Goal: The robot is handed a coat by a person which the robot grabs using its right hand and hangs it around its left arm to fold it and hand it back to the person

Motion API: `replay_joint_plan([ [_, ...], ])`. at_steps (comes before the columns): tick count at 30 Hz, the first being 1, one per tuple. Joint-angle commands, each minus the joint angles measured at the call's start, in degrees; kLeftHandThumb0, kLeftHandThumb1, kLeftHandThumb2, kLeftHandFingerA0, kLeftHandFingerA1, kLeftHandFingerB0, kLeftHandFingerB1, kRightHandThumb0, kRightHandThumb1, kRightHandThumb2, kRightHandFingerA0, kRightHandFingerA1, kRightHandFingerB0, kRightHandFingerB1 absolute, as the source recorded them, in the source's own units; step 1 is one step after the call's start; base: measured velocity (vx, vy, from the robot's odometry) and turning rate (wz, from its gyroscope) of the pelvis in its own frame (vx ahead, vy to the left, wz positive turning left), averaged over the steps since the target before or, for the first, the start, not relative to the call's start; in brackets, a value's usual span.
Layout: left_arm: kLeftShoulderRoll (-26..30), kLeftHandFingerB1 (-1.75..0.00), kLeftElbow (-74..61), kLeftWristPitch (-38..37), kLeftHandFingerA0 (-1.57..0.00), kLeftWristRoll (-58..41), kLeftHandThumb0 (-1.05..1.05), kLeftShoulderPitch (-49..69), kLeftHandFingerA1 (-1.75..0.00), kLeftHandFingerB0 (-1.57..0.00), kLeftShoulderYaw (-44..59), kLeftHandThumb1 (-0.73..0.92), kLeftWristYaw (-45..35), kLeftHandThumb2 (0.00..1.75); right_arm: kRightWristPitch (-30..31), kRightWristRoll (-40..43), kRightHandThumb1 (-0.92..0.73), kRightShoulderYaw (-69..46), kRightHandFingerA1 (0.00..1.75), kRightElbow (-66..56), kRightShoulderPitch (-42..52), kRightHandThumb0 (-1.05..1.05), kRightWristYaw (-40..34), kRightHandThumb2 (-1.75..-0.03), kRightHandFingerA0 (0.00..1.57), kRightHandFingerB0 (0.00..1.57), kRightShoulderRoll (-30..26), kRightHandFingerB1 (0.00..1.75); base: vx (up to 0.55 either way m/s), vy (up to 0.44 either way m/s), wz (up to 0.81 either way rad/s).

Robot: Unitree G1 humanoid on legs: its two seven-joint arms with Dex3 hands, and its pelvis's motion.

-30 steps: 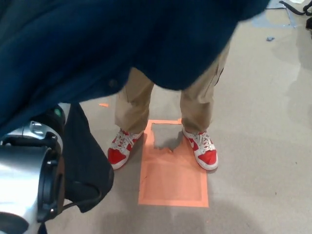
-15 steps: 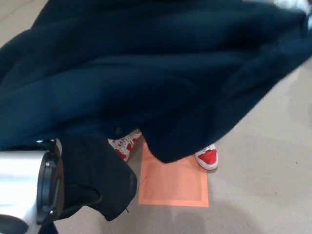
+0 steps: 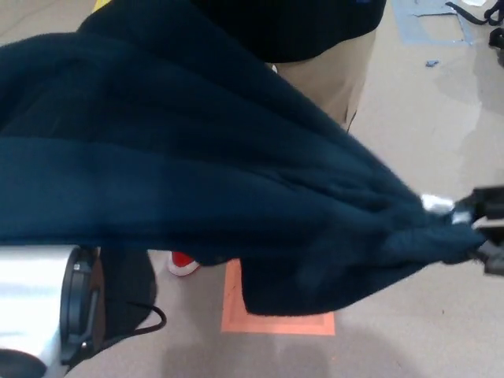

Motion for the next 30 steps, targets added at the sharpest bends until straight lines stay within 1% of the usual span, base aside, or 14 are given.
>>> replay_joint_plan([
  [1,5.3,-0.34,-1.3,-3.7,-0.04,-1.7,-0.73,-0.4,-0.41,-0.03,2.2,0.64,-2.4,0.99,-5.4,-11.5,-0.48,14.0,0.01,27.5,-1.5,-0.78,10.6,-0.79,0.00,0.00,-13.9,0.00,0.00,0.000,0.00],
  [5,5.5,-0.38,-1.8,-3.8,-0.10,-1.7,-0.75,-0.8,-0.45,0.00,2.3,0.65,-3.1,0.99,-5.4,-12.0,-0.52,17.0,0.01,32.3,-4.0,-0.86,10.5,-0.84,0.00,0.00,-15.4,0.00,0.00,0.000,0.00],
  [6,5.5,-0.48,-2.0,-3.7,0.00,-1.8,-0.36,-1.0,-0.48,0.00,2.4,0.50,-3.1,1.07,-4.9,-9.9,-0.47,16.4,0.00,33.9,-4.7,-0.84,12.7,-0.79,0.00,0.00,-15.9,0.00,0.00,0.000,0.00],
  [7,5.5,-0.48,-2.1,-3.7,0.00,-1.8,-0.36,-0.9,-0.48,0.00,2.4,0.51,-3.1,1.07,-5.4,-9.3,-0.49,16.4,0.00,34.8,-4.8,-0.87,14.0,-0.82,0.00,0.00,-16.3,0.00,0.00,0.000,0.00],
  [8,5.6,-0.38,-2.2,-3.8,-0.08,-2.0,-0.76,-0.9,-0.39,-0.08,2.7,0.68,-3.5,0.91,-5.6,-8.6,-0.49,16.8,0.00,36.4,-5.3,-0.91,15.6,-0.84,0.00,0.00,-17.1,0.00,0.00,0.000,0.00],
  [10,5.7,-0.37,-2.4,-3.8,-0.14,-2.1,-0.74,-0.7,-0.46,0.00,2.9,0.64,-4.1,1.00,-6.5,-8.7,-0.48,18.0,0.00,38.5,-5.8,-0.91,16.2,-0.84,0.00,0.00,-18.1,0.00,0.00,0.000,0.00],
  [11,5.7,-0.36,-2.6,-3.8,-0.09,-2.0,-0.76,-0.5,-0.42,-0.04,3.0,0.67,-4.4,0.96,-5.8,-7.5,-0.49,17.6,0.00,39.9,-5.8,-0.92,16.3,-0.87,0.00,0.00,-18.2,0.00,0.00,0.000,0.00],
  [12,5.7,-0.25,-2.9,-3.8,-0.16,-1.9,-0.73,-0.2,-0.29,-0.11,2.9,0.81,-4.6,0.65,-5.8,-6.9,-0.48,17.6,0.00,40.9,-5.7,-0.91,16.1,-0.87,0.00,0.00,-18.4,0.00,0.00,0.000,0.00],
  [16,5.9,-0.24,-4.0,-3.3,-0.17,-2.4,-0.73,0.3,-0.29,-0.11,3.3,0.79,-6.0,0.65,-7.5,-6.7,-0.50,18.7,0.00,44.7,-5.8,-0.88,14.9,-0.86,0.00,0.00,-18.6,0.00,0.00,0.000,0.00],
  [17,5.9,-0.36,-4.2,-3.3,-0.09,-2.4,-0.76,0.4,-0.41,-0.05,3.3,0.65,-6.2,0.94,-7.6,-6.9,-0.50,19.0,0.00,45.3,-5.9,-0.88,14.5,-0.85,0.00,0.00,-18.5,0.00,0.00,0.000,0.00],
  [18,6.0,-0.48,-4.4,-3.2,0.00,-2.5,-0.36,0.5,-0.48,0.00,3.4,0.48,-6.3,1.05,-7.6,-6.9,-0.50,19.3,0.00,45.9,-6.1,-0.88,14.1,-0.85,0.00,0.00,-18.4,0.00,0.00,0.000,0.00],
  [22,6.5,-0.48,-5.7,-4.1,0.00,-2.7,-0.36,1.7,-0.48,0.00,3.4,0.48,-7.5,1.05,-8.0,-8.7,-0.54,21.2,0.00,47.6,-5.9,-0.92,7.0,-0.91,0.00,0.00,-17.5,0.00,0.00,0.000,0.00],
  [24,6.5,-0.47,-6.6,-4.2,0.00,-3.4,-0.36,2.5,-0.48,0.00,3.9,0.48,-8.2,1.05,-8.4,-7.2,-0.73,19.3,0.02,48.0,-5.5,-0.99,1.1,-1.05,0.00,0.00,-16.3,0.00,0.00,0.000,0.00],
  [30,6.2,-0.48,-10.7,-2.6,0.00,-5.8,-0.36,5.0,-0.47,0.00,5.2,0.50,-10.8,1.06,-8.1,-8.0,-0.86,19.3,0.03,45.9,-6.9,-0.93,-7.7,-1.10,0.00,0.00,-10.2,0.00,0.00,0.000,0.00],
])
